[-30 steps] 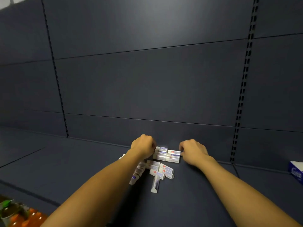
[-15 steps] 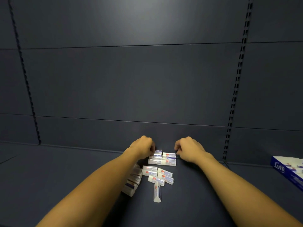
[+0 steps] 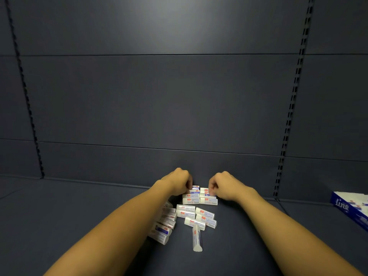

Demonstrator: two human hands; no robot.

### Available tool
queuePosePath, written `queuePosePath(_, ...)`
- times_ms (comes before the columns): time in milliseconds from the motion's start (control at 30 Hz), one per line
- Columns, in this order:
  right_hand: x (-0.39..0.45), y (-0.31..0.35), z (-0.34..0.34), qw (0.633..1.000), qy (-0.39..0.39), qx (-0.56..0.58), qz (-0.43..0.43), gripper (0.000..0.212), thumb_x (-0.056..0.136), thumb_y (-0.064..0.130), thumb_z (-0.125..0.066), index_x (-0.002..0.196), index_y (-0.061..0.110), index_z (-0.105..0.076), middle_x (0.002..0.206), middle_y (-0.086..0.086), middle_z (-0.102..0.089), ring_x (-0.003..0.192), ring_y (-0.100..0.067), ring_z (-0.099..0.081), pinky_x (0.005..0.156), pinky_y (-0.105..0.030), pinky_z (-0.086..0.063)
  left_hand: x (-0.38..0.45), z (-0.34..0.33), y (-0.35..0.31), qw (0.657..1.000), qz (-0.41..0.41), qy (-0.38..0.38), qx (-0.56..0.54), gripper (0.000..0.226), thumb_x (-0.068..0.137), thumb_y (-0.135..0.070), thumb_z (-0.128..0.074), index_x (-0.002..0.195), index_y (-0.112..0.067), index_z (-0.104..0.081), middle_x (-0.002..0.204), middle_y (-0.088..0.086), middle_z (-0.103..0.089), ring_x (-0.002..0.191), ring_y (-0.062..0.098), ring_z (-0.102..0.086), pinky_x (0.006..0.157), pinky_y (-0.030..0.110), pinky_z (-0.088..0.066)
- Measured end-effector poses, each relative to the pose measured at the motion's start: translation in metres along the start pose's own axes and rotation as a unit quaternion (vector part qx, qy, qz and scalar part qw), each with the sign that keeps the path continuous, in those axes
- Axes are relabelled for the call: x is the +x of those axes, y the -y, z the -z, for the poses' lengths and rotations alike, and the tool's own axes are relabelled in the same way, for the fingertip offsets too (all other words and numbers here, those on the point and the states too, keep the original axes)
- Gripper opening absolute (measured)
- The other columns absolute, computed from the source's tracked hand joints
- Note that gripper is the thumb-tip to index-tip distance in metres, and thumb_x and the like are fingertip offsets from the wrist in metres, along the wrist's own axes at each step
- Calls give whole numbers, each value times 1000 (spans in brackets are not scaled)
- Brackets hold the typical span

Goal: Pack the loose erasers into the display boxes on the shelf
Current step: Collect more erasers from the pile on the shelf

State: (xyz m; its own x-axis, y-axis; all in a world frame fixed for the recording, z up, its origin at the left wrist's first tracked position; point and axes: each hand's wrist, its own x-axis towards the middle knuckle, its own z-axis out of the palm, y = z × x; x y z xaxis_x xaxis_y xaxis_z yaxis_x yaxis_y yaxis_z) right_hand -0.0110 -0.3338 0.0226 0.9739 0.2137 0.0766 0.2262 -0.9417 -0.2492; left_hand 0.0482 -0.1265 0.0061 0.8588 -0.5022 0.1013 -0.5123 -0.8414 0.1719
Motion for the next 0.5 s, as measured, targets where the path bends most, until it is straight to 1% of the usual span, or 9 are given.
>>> queuePosePath(100,3,4,3,1000,24,1,13,10,80,15,-78,74,21,-74,79,8,-68,84,-15,-67,85,-38,-58,-2,1,1,1000,-8,9,7,18,90,-6,-69,101,-19,-77,108,3,-72,96,21,-67,90,41,-58)
queuePosePath(167,4,7,3,999,35,-3,12,8,79,15,-81,79,20,-75,76,9,-66,84,-16,-67,84,-36,-57,-4,3,2,1000,-10,13,15,20,89,-6,-68,100,-20,-78,106,2,-73,95,21,-67,89,41,-58)
queuePosePath(267,2,11,1,998,55,-29,6,14,76,17,-85,83,21,-74,75,10,-62,84,-17,-67,83,-35,-57,-9,7,5,1000,-3,11,16,20,88,-5,-68,98,-19,-79,104,2,-73,94,21,-67,89,40,-58)
queuePosePath(400,1,9,-1,999,41,-32,-5,13,76,17,-86,83,19,-75,77,8,-63,85,-18,-68,81,-34,-58,-13,11,12,1000,20,1,3,16,86,-8,-75,95,-21,-80,98,0,-73,91,21,-68,87,40,-59)
queuePosePath(500,-2,7,0,999,33,-23,-15,12,77,18,-85,85,19,-76,79,8,-64,83,-17,-68,80,-32,-58,-17,9,14,1000,23,3,1,17,88,-7,-73,98,-19,-79,102,1,-73,93,21,-68,88,39,-59)
